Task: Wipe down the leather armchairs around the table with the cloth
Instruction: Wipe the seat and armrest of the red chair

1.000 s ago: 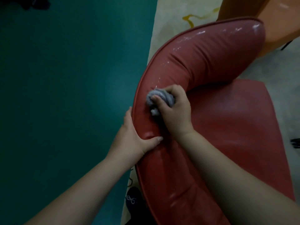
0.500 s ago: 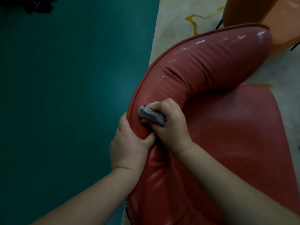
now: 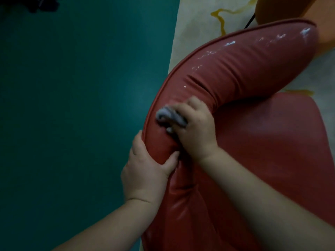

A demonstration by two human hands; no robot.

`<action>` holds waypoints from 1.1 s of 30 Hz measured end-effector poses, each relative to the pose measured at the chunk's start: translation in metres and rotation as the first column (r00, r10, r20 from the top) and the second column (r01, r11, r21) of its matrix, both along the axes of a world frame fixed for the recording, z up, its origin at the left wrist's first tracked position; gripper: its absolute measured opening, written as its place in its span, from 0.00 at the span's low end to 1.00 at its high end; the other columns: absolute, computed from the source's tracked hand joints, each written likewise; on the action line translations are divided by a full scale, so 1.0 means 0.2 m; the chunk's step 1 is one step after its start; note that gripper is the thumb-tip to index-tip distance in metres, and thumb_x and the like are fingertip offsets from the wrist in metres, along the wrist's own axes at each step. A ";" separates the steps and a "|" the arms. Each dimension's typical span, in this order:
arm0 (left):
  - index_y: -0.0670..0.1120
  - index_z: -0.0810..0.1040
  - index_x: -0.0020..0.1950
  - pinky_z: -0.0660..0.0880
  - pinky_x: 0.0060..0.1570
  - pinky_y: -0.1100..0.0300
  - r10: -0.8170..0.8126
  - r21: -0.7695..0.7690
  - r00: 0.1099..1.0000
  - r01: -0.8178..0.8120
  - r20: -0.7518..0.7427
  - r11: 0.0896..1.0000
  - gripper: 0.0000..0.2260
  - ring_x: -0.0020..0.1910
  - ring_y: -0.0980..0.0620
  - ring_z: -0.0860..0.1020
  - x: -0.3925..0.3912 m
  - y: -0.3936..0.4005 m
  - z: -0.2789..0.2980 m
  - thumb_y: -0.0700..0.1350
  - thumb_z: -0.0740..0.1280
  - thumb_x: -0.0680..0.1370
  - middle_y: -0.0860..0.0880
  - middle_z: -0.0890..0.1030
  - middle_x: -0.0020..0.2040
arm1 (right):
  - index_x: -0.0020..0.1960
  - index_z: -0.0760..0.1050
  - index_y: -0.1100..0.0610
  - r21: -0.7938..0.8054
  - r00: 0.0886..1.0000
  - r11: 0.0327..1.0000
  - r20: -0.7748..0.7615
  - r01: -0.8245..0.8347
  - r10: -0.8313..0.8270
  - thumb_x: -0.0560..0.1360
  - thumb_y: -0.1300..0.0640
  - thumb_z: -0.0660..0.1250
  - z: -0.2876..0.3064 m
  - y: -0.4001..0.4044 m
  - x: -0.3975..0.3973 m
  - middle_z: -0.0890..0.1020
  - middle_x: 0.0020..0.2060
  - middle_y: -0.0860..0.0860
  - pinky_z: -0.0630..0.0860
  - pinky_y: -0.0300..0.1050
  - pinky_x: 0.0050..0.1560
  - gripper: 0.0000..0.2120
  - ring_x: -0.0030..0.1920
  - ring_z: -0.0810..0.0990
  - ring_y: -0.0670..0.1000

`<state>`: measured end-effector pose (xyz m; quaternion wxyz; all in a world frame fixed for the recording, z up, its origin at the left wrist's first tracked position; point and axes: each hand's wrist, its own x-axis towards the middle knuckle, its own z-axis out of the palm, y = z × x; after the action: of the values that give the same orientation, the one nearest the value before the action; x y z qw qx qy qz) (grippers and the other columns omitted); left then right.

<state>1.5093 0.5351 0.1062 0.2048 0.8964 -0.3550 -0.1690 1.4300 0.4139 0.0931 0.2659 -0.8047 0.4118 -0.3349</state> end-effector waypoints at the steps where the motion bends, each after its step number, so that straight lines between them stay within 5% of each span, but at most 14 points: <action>1: 0.49 0.63 0.72 0.73 0.52 0.52 0.000 -0.003 1.000 0.000 0.006 1.000 0.44 0.60 0.42 0.77 0.00 0.00 0.00 0.67 0.71 0.62 0.46 0.75 0.65 | 0.50 0.82 0.57 -0.041 0.998 0.999 -0.053 0.030 -0.032 0.67 0.56 0.72 0.01 -0.09 0.02 0.77 0.40 0.58 0.74 0.54 0.40 0.13 0.41 0.76 0.60; 6: 0.50 0.63 0.72 0.72 0.53 0.53 0.005 -0.010 1.000 -0.005 0.000 1.000 0.44 0.60 0.43 0.77 0.00 0.01 0.00 0.68 0.70 0.61 0.47 0.76 0.65 | 0.47 0.82 0.58 -0.012 0.969 0.969 -0.016 0.247 -0.248 0.70 0.54 0.72 0.02 -0.24 0.09 0.77 0.41 0.58 0.73 0.55 0.43 0.09 0.42 0.77 0.60; 11: 0.50 0.63 0.72 0.73 0.54 0.51 -0.004 -0.017 1.000 0.003 -0.031 1.000 0.43 0.60 0.43 0.76 0.00 0.01 0.00 0.66 0.71 0.61 0.46 0.75 0.66 | 0.49 0.81 0.56 0.084 0.985 0.990 0.121 0.116 -0.125 0.72 0.50 0.71 -0.04 0.19 -0.07 0.75 0.38 0.50 0.74 0.46 0.39 0.11 0.37 0.76 0.49; 18: 0.50 0.63 0.72 0.73 0.54 0.52 -0.007 -0.032 1.000 0.006 -0.010 0.999 0.44 0.60 0.44 0.76 0.00 0.01 0.00 0.68 0.70 0.62 0.47 0.76 0.65 | 0.47 0.82 0.57 -0.122 0.978 0.976 -0.082 0.179 -0.189 0.67 0.54 0.70 0.01 -0.20 0.01 0.78 0.42 0.58 0.74 0.51 0.38 0.11 0.42 0.77 0.61; 23: 0.49 0.62 0.72 0.74 0.56 0.51 -0.024 -0.043 1.000 0.023 -0.019 0.999 0.44 0.61 0.44 0.76 0.01 0.01 0.00 0.68 0.70 0.62 0.47 0.75 0.66 | 0.46 0.80 0.57 0.018 0.932 0.933 -0.035 0.361 -0.360 0.70 0.53 0.70 -0.01 -0.34 0.03 0.77 0.45 0.57 0.72 0.52 0.42 0.09 0.44 0.77 0.59; 30: 0.49 0.63 0.72 0.73 0.53 0.50 -0.018 -0.036 1.000 0.017 -0.022 0.999 0.44 0.59 0.41 0.77 0.01 0.01 -0.01 0.68 0.69 0.61 0.45 0.75 0.65 | 0.49 0.81 0.55 0.156 0.976 0.972 0.105 0.173 -0.190 0.69 0.56 0.72 -0.05 0.14 -0.10 0.79 0.42 0.51 0.77 0.49 0.42 0.09 0.42 0.80 0.49; 33: 0.48 0.63 0.72 0.73 0.53 0.50 -0.027 -0.023 1.000 0.027 -0.016 0.999 0.44 0.60 0.42 0.76 0.01 0.00 -0.02 0.68 0.69 0.63 0.45 0.75 0.66 | 0.48 0.82 0.56 0.122 0.985 0.978 -0.032 0.172 -0.169 0.68 0.55 0.72 -0.01 0.07 -0.08 0.78 0.41 0.53 0.77 0.51 0.38 0.09 0.41 0.79 0.53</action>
<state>1.5110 0.5361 0.1028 0.2158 0.8877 -0.3672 -0.1748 1.4135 0.4272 0.0905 0.2813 -0.7519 0.5020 -0.3217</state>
